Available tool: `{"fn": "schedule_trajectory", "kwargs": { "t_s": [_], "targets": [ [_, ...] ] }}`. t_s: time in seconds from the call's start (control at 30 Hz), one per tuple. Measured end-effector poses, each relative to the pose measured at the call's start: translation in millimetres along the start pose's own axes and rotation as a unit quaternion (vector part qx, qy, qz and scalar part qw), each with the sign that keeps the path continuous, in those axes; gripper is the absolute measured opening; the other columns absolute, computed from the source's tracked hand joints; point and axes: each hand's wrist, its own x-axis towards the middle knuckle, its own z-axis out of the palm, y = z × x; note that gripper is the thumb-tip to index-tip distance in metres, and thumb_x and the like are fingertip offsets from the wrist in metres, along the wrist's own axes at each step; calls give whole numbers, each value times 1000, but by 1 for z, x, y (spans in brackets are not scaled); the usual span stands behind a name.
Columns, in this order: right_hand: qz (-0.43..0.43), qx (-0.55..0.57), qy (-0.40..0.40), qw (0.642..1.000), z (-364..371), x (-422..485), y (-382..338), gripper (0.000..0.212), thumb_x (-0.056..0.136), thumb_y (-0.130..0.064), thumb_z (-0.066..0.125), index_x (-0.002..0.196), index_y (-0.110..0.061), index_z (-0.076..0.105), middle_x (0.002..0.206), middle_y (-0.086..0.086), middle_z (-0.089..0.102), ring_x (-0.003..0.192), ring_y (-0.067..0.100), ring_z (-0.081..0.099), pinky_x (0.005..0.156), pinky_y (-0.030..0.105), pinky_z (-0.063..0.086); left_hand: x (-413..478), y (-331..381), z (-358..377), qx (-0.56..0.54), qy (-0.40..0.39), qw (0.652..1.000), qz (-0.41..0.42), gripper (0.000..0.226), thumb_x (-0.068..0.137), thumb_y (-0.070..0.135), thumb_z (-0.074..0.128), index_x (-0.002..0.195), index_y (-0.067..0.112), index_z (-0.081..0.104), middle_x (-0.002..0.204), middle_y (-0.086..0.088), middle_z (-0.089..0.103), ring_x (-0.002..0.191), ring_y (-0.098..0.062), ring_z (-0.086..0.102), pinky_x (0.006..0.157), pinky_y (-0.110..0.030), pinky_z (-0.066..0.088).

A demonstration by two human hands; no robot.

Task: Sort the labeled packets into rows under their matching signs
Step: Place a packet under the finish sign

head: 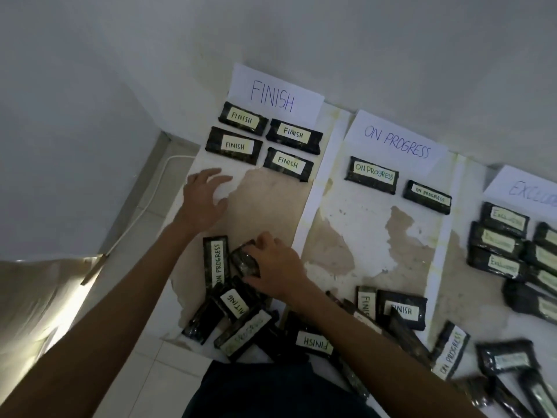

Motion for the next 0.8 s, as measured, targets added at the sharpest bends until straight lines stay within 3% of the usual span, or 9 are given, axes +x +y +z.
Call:
{"fn": "schedule_trajectory", "kwargs": {
  "t_s": [0.1, 0.23, 0.37, 0.53, 0.63, 0.73, 0.8],
  "targets": [
    [47, -71, -18, 996, 9, -7, -14, 65, 66, -36, 74, 122, -17, 46, 116, 16, 46, 86, 34, 52, 59, 35, 37, -41, 7, 7, -38, 1, 998, -49, 51, 71, 31, 50, 119, 16, 59, 130, -13, 51, 119, -35, 43, 98, -39, 30],
    [92, -120, 8, 988, 17, -16, -27, 71, 63, -33, 79, 124, -17, 46, 118, 17, 48, 85, 35, 55, 57, 37, 47, -88, 15, 13, -53, 22, 997, -46, 45, 73, 24, 55, 117, 13, 61, 125, -13, 54, 118, -31, 46, 97, -27, 22],
    [189, 104, 15, 976, -4, -18, -16, 48, 82, -24, 64, 125, -13, 48, 115, 15, 54, 102, 35, 54, 78, 41, 50, -114, 28, 10, -80, 35, 994, -66, 37, 83, 17, 60, 119, 15, 58, 125, -8, 52, 118, -27, 43, 98, -25, 23],
    [261, 310, 32, 914, -26, -27, 8, 36, 86, -8, 58, 122, -11, 54, 112, 14, 64, 99, 27, 61, 74, 29, 50, -134, 61, 11, -178, 11, 983, -55, 37, 83, 4, 59, 118, 18, 57, 114, 6, 47, 113, -14, 42, 97, -27, 32],
    [284, 391, 18, 875, -26, -35, 19, 34, 88, -4, 56, 121, -8, 56, 111, 14, 64, 100, 27, 61, 83, 38, 52, -137, 67, 18, -180, -26, 982, -44, 42, 84, 5, 57, 123, 20, 54, 116, 5, 47, 115, -16, 44, 99, -28, 35],
    [294, 458, 25, 839, -29, -44, 21, 36, 90, -1, 52, 124, -7, 56, 101, 10, 63, 87, 20, 62, 72, 27, 54, -139, 73, 22, -200, -47, 977, -64, 48, 85, 10, 57, 131, 23, 46, 125, 1, 47, 114, -14, 45, 98, -32, 40],
    [286, 468, 24, 836, -31, -49, 20, 35, 90, -1, 51, 124, -9, 56, 99, 7, 61, 86, 17, 60, 65, 20, 49, -139, 79, 23, -213, -61, 972, -73, 55, 86, 11, 57, 136, 24, 38, 127, 5, 45, 112, -11, 44, 92, -29, 39]
  ]
}}
